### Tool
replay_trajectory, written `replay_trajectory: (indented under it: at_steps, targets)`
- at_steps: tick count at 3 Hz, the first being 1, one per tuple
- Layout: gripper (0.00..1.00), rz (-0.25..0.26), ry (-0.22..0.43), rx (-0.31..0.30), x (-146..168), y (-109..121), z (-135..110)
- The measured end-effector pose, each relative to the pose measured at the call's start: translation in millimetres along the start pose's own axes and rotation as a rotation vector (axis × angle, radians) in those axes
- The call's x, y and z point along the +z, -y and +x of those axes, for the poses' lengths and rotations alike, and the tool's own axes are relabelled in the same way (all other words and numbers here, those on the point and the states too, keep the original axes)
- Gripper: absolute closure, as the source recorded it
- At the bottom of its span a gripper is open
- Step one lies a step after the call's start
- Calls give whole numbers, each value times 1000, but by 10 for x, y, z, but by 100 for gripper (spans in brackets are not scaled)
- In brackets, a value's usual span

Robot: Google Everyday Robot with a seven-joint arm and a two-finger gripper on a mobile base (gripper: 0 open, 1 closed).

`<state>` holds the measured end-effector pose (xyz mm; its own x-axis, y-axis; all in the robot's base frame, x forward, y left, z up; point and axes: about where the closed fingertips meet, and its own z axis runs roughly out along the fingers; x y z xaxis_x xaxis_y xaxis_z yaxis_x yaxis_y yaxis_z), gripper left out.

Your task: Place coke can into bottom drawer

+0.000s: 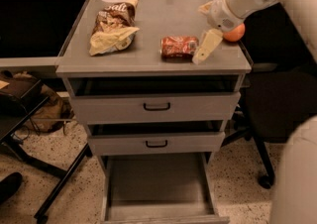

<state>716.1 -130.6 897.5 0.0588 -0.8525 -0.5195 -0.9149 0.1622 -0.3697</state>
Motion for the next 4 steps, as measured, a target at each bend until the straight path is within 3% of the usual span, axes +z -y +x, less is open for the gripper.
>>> replay_trajectory:
  at_steps: [1, 2, 4]
  targets:
    - [0, -62, 59, -28, 460, 70, -103]
    - [19, -130, 84, -18, 782, 48, -116]
    - [65, -134, 86, -17, 808, 53, -108]
